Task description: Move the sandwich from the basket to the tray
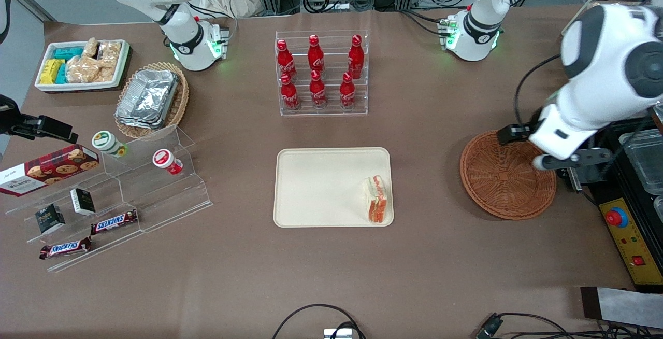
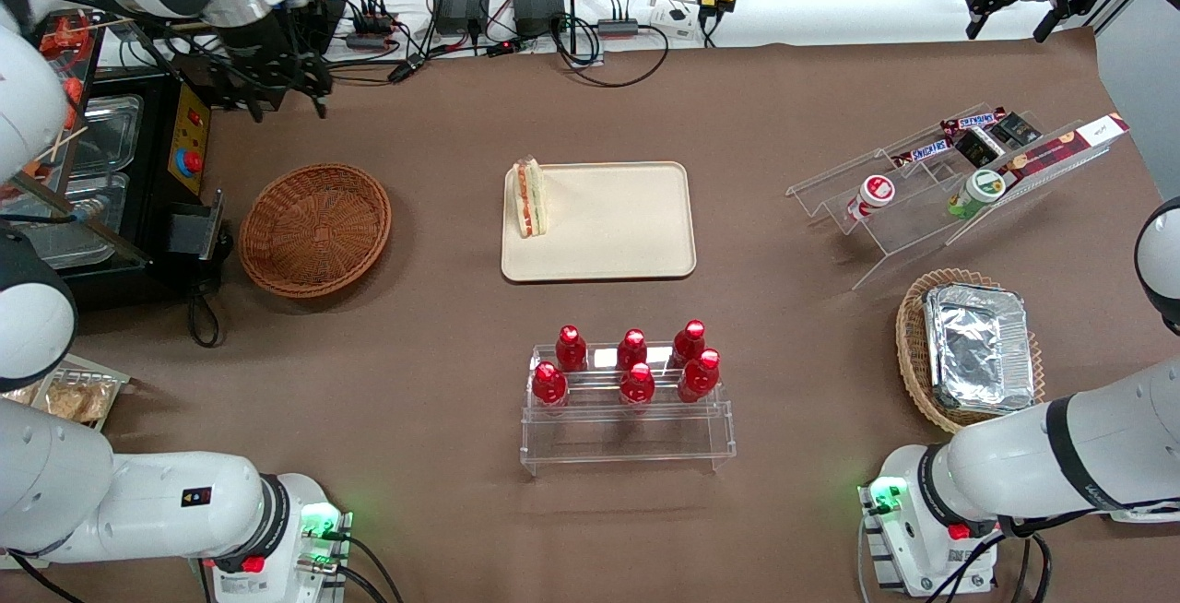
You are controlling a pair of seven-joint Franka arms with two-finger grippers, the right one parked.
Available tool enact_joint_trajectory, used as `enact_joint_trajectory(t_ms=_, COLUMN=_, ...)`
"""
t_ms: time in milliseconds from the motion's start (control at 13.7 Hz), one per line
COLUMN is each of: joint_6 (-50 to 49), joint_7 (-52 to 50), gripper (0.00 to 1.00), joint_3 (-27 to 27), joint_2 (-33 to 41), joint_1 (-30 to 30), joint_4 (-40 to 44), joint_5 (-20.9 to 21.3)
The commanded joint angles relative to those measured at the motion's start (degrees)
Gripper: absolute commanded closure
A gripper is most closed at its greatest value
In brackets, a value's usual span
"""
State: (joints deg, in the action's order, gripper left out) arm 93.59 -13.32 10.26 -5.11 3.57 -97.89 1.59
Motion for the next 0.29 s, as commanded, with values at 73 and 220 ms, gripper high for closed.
enact_joint_trajectory(t_ms=73, joint_6=-5.6, joint_7=1.5, gripper=0.00, joint_3=0.7, joint_2=-5.2, joint_1=4.8, joint_4=10.2, joint_5=0.5)
enact_joint_trajectory(t_ms=220, joint_6=-8.1, joint_7=1.5, gripper=0.00, joint_3=0.7, joint_2=-7.4, joint_1=5.8, joint_4=13.9, joint_5=0.6)
